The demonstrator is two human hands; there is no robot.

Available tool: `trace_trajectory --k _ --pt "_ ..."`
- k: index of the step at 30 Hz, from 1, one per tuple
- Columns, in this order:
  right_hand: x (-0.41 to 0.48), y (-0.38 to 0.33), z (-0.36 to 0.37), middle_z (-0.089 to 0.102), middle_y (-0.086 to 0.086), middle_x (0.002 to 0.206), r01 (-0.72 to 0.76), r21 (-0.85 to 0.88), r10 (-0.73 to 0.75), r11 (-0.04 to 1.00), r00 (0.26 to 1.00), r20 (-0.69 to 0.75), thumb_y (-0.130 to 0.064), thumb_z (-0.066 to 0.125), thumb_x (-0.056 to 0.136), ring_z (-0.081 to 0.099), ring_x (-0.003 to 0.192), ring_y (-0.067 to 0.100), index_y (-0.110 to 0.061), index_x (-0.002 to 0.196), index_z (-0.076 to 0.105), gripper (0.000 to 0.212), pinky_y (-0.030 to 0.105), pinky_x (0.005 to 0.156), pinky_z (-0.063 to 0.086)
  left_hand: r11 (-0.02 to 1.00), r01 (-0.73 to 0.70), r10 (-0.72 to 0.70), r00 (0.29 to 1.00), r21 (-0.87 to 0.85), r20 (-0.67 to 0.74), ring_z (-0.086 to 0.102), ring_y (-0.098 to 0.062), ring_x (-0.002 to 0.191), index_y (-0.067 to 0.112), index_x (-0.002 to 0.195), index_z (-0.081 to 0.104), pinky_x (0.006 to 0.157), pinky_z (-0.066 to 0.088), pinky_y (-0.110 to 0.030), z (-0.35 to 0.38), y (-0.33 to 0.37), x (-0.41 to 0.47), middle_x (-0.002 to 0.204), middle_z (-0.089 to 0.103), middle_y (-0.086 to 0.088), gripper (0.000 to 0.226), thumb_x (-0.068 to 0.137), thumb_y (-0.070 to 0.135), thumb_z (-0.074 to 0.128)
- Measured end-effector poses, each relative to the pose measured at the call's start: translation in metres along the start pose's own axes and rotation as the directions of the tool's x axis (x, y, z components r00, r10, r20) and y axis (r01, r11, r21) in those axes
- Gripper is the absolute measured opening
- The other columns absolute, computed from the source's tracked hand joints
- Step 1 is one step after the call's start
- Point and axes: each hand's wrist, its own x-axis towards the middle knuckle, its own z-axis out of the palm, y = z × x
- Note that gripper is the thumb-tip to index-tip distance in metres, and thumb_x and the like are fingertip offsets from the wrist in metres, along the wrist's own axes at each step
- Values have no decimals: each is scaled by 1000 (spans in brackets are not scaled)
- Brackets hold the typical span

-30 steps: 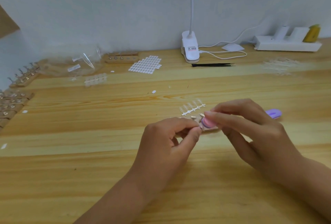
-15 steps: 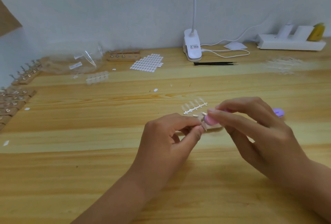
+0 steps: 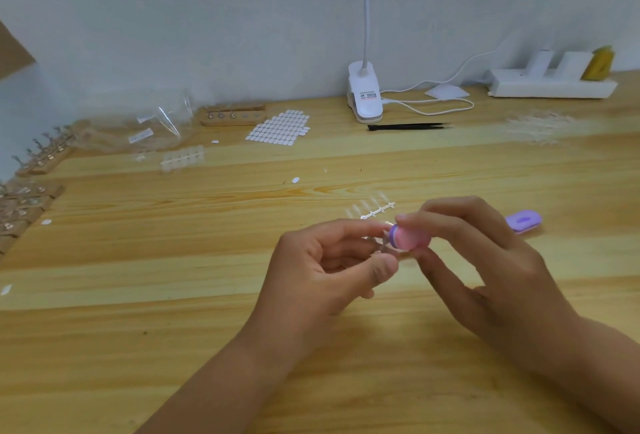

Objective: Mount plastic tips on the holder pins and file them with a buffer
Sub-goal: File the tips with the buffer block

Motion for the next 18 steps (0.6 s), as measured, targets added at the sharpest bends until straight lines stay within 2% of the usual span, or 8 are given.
trace_trajectory --k 5,8,13,16,18 --pt "0 2 -1 61 4 109 -29 -34 29 999 1000 7 -10 55 96 63 100 20 -4 117 68 26 19 94 45 1000 22 -22 1000 -17 18 67 -15 64 21 98 77 62 54 -22 0 1 -1 80 76 -9 30 73 6 81" --pt "-1 1 0 60 2 110 -27 -7 27 1000 999 24 -10 56 96 63 102 20 -6 119 67 26 19 95 45 999 2 -1 1000 37 -29 67 -13 59 24 94 77 61 54 -22 2 0 -3 73 75 -6 28 71 10 83" --pt "-1 -5 6 61 2 111 2 47 -2 999 1000 -9 -8 59 97 62 103 16 -9 122 66 26 20 95 45 959 -156 172 984 238 -47 73 -9 73 33 94 77 67 55 -17 7 3 -6 80 76 6 34 70 10 82" --pt "-2 -2 3 62 4 112 47 38 -46 998 998 -31 -5 60 96 62 106 15 -10 122 63 27 21 96 46 935 -243 264 963 257 -50 73 -9 76 30 94 77 70 56 -17 6 4 -8 83 76 10 35 70 5 82" --pt "-1 1 0 62 4 112 33 44 -32 998 999 -34 -4 59 95 62 107 15 -11 121 62 27 22 96 46 929 -248 274 960 274 -59 72 -9 76 28 90 77 71 55 -16 6 4 -9 81 75 10 30 69 7 83"
